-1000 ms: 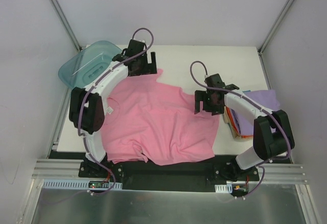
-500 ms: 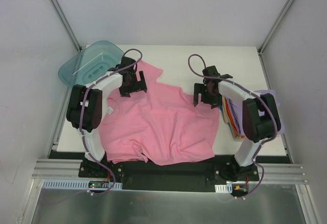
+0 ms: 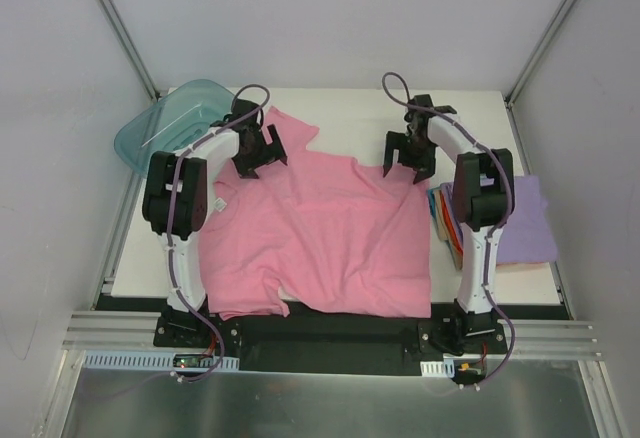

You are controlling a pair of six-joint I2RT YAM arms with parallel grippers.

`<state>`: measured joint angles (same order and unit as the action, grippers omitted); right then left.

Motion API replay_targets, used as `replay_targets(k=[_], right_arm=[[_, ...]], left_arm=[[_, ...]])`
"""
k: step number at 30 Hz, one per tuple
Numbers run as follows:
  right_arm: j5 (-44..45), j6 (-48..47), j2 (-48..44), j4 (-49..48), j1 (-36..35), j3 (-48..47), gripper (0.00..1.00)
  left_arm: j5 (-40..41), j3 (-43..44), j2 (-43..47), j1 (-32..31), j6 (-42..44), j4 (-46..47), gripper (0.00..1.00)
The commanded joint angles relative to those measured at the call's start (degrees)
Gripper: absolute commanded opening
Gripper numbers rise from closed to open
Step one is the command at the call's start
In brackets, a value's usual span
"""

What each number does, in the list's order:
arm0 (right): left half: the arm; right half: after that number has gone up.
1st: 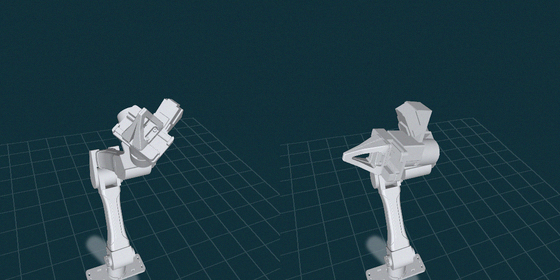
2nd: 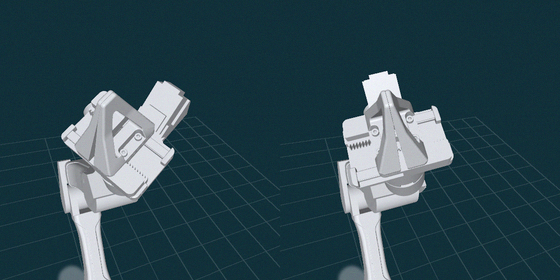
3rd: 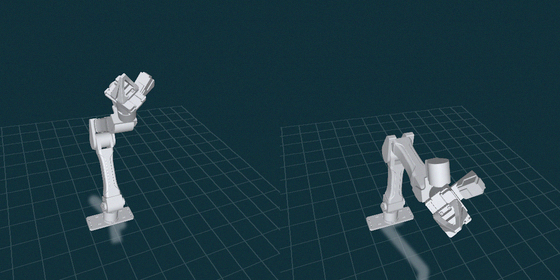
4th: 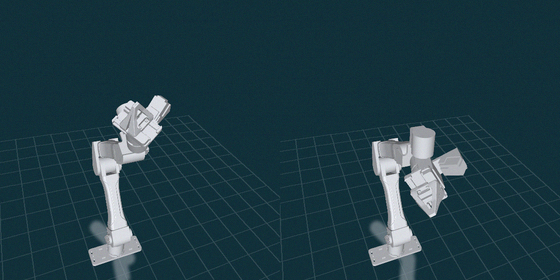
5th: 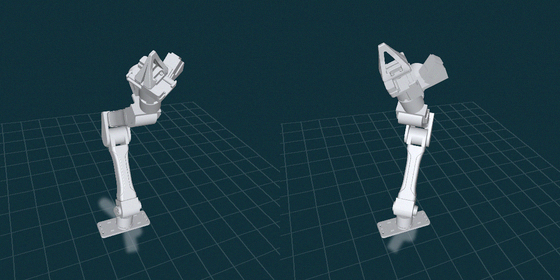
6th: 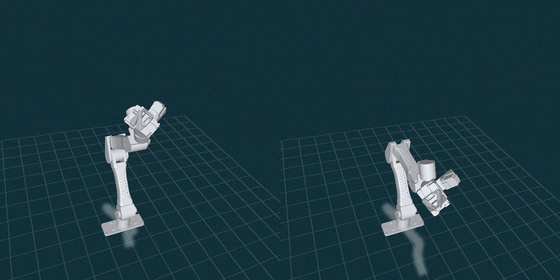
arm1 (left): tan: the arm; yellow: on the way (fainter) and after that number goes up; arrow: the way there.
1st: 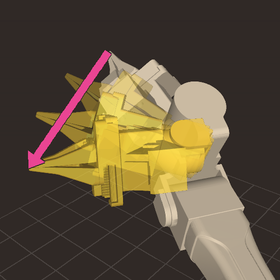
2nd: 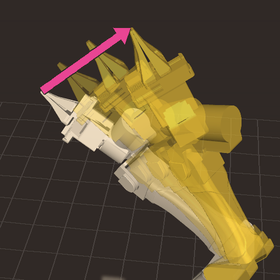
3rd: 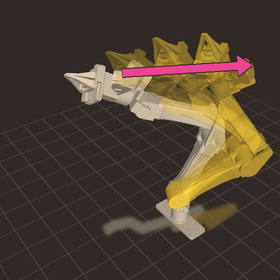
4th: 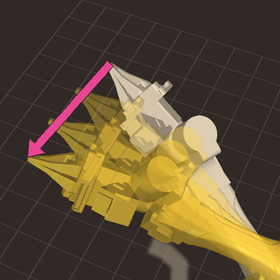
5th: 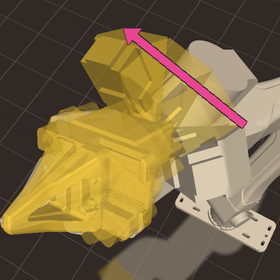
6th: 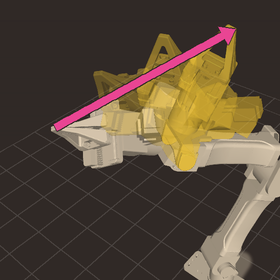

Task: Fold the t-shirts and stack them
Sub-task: Flatten out the tshirt

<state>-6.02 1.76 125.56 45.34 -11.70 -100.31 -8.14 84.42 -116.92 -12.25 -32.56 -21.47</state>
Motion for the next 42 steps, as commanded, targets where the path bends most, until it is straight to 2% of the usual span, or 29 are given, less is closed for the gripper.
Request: replay_targets(k=[1, 2, 5, 10, 19, 27, 31, 36, 42], right_arm=[[-3.2, -3.7, 7.9, 10.2, 2.0, -13.3, 0.97], [-3.3, -4.2, 9.3, 13.4, 2.7, -18.7, 0.97], [-5.0, -4.9, 14.4, 17.4, 4.9, -26.0, 0.97], [-13.4, -1.9, 20.3, 16.4, 10.4, -32.1, 0.97], [-17.8, 0.6, 24.3, 4.0, 14.2, -36.3, 0.97], [-25.4, 8.6, 26.8, -7.4, 15.8, -38.8, 0.97], [-26.8, 8.4, 26.6, -10.6, 15.7, -39.4, 0.97], [-24.0, 6.2, 23.2, -8.8, 15.7, -39.0, 0.97], [-16.8, 1.5, 11.2, -1.8, 15.0, -34.3, 0.97]], left_arm=[[-2.8, 5.4, -5.2, 0.5, -2.5, -0.4, 0.99], [-2.8, 6.5, -6.5, 0.6, -3.3, -0.8, 0.99], [-2.0, 10.7, -8.6, 0.9, -5.3, -2.8, 0.99], [0.8, 14.4, -10.3, 1.1, -8.0, -3.5, 0.99], [0.9, 21.2, -16.5, 1.6, -12.8, -5.0, 0.99], [3.5, 29.9, -20.6, 2.2, -16.6, -5.2, 0.99], [3.9, 31.2, -20.7, 3.2, -17.2, -5.5, 0.99], [1.0, 32.7, -18.3, 3.2, -14.0, -5.6, 0.99], [0.3, 27.7, -6.6, 1.4, -10.3, -5.6, 0.99]])
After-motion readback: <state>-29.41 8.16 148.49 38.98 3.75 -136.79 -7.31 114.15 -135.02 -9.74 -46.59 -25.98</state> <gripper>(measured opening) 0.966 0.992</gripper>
